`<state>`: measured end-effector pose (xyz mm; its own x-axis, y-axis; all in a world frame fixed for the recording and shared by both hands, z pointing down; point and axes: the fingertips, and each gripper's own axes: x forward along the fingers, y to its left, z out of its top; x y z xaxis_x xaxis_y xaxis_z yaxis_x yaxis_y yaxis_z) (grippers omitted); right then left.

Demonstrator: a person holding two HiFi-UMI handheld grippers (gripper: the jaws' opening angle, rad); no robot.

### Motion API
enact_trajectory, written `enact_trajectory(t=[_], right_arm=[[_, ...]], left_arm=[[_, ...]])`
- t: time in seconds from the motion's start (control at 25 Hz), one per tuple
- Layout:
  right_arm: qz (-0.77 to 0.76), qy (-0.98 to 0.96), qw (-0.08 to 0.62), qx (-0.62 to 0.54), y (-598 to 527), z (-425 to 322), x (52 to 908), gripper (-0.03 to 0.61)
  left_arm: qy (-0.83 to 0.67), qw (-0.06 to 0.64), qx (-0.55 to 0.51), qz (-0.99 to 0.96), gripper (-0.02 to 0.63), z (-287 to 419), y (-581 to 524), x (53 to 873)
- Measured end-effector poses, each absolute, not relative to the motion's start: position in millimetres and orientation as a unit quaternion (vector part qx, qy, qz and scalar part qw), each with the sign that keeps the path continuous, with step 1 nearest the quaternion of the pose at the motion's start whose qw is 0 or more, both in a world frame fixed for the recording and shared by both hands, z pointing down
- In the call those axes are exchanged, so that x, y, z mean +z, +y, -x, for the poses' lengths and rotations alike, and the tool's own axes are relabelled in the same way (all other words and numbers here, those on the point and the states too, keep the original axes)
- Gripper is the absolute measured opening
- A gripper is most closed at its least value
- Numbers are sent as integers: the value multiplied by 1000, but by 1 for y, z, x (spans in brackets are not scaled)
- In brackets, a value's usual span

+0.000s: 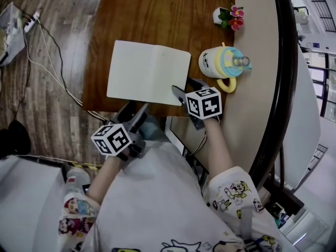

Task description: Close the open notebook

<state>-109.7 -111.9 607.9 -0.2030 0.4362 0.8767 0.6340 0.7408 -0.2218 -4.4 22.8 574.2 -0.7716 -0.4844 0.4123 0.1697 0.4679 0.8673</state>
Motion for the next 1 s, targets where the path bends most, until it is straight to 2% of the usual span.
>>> enact_trajectory(t=[0.52,1.0], right_arm=[[345,-768,530,-97,-111,108,607,268],[366,-756,532,-114,-112,107,608,272]], left_arm=[[-726,298,-619,-45,327,14,24,575],[-769,262,-583,-2,328,15,80,574]])
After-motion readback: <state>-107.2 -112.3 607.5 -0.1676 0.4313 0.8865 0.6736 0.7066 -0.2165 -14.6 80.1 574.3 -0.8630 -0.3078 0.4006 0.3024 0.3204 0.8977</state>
